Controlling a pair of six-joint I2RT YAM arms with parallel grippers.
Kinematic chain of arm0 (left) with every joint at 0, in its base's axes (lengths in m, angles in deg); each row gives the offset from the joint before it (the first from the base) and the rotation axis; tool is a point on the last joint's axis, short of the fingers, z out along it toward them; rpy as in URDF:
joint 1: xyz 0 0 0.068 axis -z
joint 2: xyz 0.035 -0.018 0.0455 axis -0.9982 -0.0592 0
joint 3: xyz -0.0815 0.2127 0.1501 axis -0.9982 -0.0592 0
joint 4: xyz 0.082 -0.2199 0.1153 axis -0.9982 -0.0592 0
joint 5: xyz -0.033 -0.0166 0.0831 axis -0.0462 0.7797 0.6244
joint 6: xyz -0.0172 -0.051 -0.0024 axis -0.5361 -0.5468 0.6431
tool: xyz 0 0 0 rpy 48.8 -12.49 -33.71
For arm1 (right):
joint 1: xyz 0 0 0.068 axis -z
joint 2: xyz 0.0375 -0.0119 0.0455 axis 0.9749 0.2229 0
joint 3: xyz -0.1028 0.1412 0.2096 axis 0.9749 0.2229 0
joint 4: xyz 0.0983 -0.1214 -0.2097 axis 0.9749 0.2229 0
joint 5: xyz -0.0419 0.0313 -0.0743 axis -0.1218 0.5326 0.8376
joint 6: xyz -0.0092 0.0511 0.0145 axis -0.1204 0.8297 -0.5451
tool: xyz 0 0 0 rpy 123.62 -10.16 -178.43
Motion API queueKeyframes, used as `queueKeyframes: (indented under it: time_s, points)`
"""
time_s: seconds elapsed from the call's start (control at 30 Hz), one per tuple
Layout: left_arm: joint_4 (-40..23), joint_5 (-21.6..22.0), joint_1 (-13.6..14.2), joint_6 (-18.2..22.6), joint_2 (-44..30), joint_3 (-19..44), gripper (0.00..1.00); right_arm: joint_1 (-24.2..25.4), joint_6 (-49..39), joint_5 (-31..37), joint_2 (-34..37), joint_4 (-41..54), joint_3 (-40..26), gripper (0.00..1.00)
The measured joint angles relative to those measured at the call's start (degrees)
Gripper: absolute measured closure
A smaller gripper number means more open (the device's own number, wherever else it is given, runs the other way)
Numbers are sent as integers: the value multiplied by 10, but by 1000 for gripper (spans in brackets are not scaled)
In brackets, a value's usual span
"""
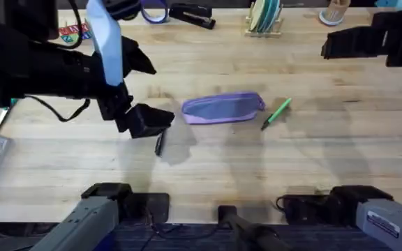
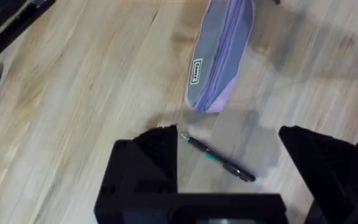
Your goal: Unzip the bag, pick up the pens from the table one at a time and place them inside, then zip the bag closed.
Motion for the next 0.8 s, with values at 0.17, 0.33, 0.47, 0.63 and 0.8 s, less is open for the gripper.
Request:
queueKeyframes:
  time_s: [0.17, 0.33, 0.47, 0.63, 0.8]
  points:
    - [3, 1, 0, 19, -22, 0, 8, 0, 0, 0, 0, 0, 0, 5]
    - [3, 7, 0, 25, -40, 0, 7, 0, 0, 0, 0, 0, 0, 6]
    - [3, 28, 0, 27, -58, 0, 6, 0, 0, 0, 0, 0, 0, 6]
    - [3, 35, 0, 32, -94, 0, 6, 0, 0, 0, 0, 0, 0, 6]
    - [3, 18, 0, 54, -122, 0, 6, 0, 0, 0, 0, 0, 0, 5]
